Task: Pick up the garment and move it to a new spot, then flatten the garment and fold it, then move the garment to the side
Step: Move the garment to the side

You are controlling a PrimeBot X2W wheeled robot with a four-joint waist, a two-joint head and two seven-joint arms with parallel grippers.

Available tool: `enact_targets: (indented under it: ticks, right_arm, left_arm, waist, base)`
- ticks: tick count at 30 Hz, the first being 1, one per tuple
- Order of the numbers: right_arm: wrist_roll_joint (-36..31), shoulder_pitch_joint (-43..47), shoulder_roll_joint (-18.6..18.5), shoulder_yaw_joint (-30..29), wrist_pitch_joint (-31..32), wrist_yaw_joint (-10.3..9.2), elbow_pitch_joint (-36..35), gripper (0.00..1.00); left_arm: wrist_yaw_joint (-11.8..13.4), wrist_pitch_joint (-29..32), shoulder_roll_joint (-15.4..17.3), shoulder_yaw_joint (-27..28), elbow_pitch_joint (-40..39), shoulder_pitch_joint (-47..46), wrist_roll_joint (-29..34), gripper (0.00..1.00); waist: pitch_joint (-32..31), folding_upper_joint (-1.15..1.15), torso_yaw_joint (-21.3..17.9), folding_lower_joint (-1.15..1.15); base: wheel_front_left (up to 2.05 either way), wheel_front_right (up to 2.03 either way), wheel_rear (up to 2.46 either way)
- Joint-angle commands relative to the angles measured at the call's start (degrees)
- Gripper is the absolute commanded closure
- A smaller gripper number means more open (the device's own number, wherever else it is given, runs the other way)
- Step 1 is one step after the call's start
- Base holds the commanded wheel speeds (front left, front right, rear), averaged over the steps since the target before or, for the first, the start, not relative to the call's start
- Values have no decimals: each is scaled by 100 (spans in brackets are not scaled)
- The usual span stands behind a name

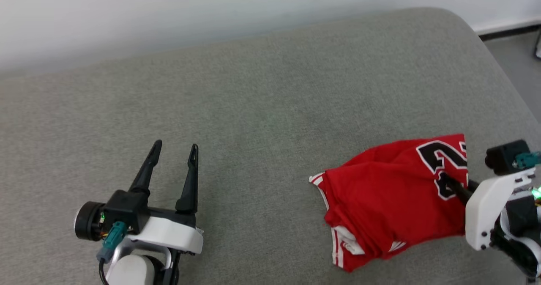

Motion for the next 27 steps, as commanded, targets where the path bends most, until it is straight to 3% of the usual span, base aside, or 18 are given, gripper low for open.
enact_targets:
  ticks: [1, 11, 18, 27]
  right_arm:
    - [-20, -316, 8, -30, -114, -7, 78, 100]
    - [-403, -1517, -305, -528, -667, -7, 1052, 100]
    - [-706, -2295, -559, -1312, -1164, -8, 1977, 100]
    - [-1141, -2896, -380, -2279, -1695, -8, 3149, 100]
  left_arm:
    - [-1, 21, 73, 7, -75, -154, 7, 0]
    - [-94, 381, 427, -187, -741, -755, 350, 0]
    - [-172, 654, 513, -399, -1192, -1181, 478, 0]
    - [-191, 688, 556, -489, -1407, -1414, 439, 0]
  waist:
    - [639, 0, -561, 0]
    - [1685, 0, -942, 0]
    - [2232, 0, -815, 0]
    - [2618, 0, -558, 0]
  base:
    - [0, 0, 0]
    - [0, 0, 0]
    - [0, 0, 0]
    - [0, 0, 0]
